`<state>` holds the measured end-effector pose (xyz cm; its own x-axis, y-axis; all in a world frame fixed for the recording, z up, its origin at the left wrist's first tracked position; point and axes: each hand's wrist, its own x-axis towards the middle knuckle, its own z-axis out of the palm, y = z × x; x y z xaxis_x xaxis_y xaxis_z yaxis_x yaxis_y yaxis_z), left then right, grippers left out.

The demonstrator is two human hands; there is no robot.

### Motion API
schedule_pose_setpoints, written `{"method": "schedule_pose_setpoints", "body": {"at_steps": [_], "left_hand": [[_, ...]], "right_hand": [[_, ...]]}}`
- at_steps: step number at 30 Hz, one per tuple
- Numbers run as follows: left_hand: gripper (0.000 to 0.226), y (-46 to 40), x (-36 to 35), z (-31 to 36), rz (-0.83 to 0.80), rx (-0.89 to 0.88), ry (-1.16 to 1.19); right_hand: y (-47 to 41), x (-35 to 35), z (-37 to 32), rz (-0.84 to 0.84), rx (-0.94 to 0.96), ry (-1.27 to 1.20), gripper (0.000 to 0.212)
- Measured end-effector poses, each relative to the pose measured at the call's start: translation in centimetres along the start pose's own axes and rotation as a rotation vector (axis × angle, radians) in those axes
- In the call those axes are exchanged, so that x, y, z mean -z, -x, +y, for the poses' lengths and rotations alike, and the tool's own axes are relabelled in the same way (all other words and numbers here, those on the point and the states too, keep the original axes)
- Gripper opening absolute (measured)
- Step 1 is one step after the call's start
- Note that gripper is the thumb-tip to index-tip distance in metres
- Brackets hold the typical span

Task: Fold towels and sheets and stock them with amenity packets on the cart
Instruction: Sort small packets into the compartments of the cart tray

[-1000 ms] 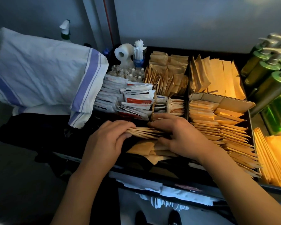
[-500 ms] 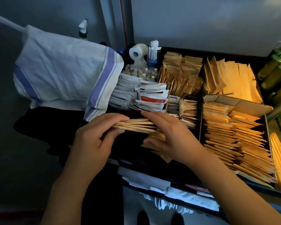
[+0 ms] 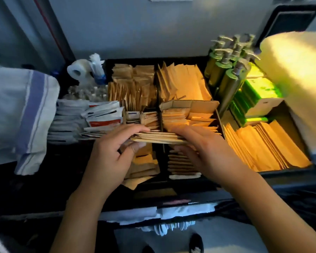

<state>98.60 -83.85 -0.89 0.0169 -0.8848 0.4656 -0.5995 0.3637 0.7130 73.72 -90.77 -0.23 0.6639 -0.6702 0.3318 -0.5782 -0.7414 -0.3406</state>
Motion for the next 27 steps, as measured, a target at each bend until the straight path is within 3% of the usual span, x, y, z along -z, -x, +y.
{"method": "schedule_pose_setpoints", "body": {"at_steps": [12,17,21,27], "left_hand": [[0.041,-9.0,-16.1,6.8,-0.312,-0.353,-0.390],[0.065,-12.6,-20.8,8.8,-0.463,-0.442,-0.597],[0.051,-14.9,-23.8,9.1,-0.557,-0.572,-0.686],[0.042,-15.7,-27.4,6.6,-0.621,-0.542,-0.661]], "right_hand": [[10.3,5.4,10.7,-0.003,-0.417,0.142,0.033],[12.0,4.8,13.1,0.049,-0.590,0.121,0.023],[11.7,3.7,14.2,0.101,-0.702,0.129,0.021],[10.6,1.5,14.1,0.045,-0.811,0.127,0.027]]}}
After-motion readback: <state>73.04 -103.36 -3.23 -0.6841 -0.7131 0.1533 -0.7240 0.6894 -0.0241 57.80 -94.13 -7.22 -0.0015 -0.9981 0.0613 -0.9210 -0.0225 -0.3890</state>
